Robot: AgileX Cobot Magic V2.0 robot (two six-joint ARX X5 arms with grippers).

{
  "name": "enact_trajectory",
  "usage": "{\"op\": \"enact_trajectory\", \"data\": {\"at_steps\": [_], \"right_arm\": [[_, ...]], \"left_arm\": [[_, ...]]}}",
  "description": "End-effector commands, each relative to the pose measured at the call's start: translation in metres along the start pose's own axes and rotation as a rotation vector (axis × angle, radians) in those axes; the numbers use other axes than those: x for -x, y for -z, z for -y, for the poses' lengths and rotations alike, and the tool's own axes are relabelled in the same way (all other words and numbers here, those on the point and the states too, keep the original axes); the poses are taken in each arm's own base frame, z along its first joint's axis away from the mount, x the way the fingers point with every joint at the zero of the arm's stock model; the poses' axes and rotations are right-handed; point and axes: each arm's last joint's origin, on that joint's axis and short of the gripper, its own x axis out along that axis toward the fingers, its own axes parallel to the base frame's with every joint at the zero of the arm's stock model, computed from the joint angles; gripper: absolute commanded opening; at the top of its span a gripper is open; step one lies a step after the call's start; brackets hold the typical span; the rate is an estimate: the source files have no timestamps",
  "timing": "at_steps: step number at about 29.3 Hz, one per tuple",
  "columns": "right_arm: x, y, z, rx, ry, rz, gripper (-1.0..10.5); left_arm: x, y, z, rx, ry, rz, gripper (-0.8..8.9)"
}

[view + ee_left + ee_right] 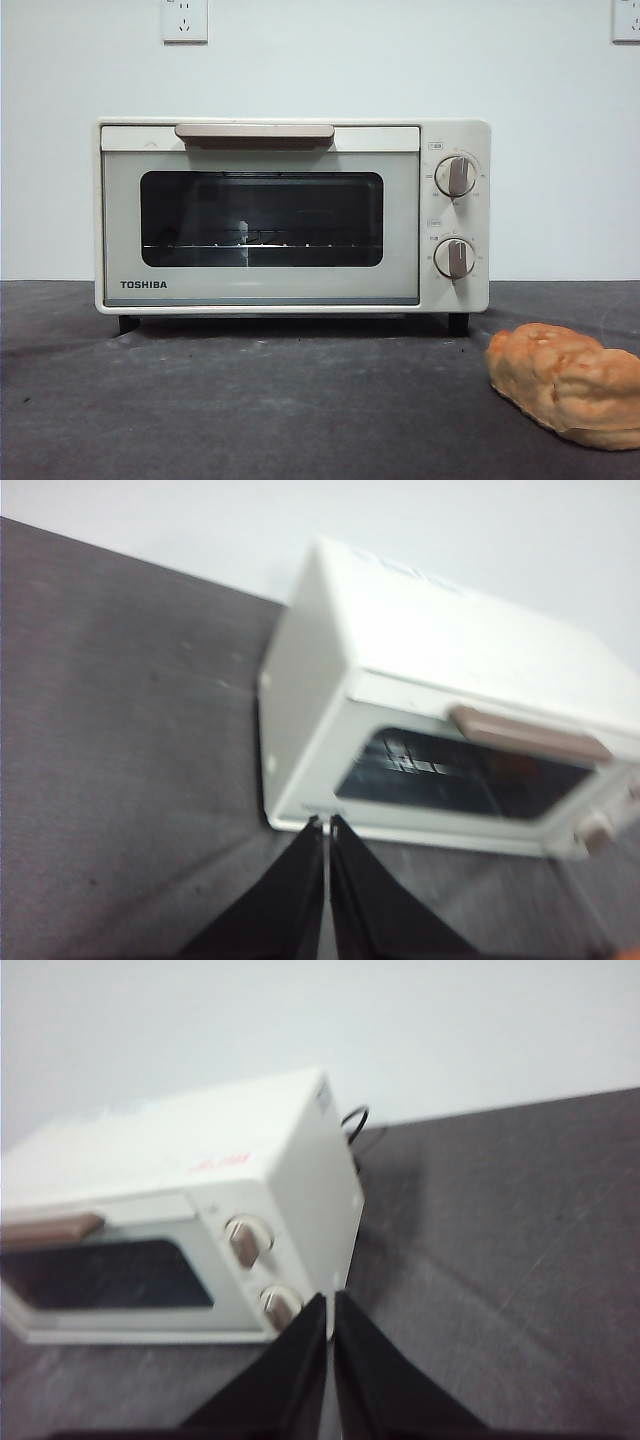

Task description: The left arm flap open the oven, the right arm pick bread and place it into oven, the left arm flap close the oven

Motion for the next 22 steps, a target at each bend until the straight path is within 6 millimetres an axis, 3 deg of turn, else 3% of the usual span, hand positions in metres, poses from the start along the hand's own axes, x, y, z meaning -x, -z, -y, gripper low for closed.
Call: {"op": "enact_trajectory", "data": {"at_steps": [1,9,15,20,22], "right_arm": [[-0.002,-0.013,-0.003,0.080,-0.017,-0.061,0.1],[-0.010,-0.039,-0.011,0.113,-0.087,-0.312,0.1],[-0.015,-0.035,-0.013,0.076,-0.122,-0.522,0.1],[-0.017,-0.031,-0.013,0.067,-0.128,-0.572,0.1],[-0.017,-0.031,-0.013,0.066,-0.128,-0.572,0.8]], "left_arm": [[-0.003,-0.015,0.005,-0.096,0.047,-0.065,0.17],[-0.016,-0.033,0.011,-0.158,0.142,-0.292,0.17],[-0.017,-0.032,0.013,-0.180,0.178,-0.370,0.17],[-0.017,-0.030,0.013,-0.192,0.183,-0.382,0.18],[-0.017,-0.030,0.013,-0.192,0.183,-0.381,0.18]]}}
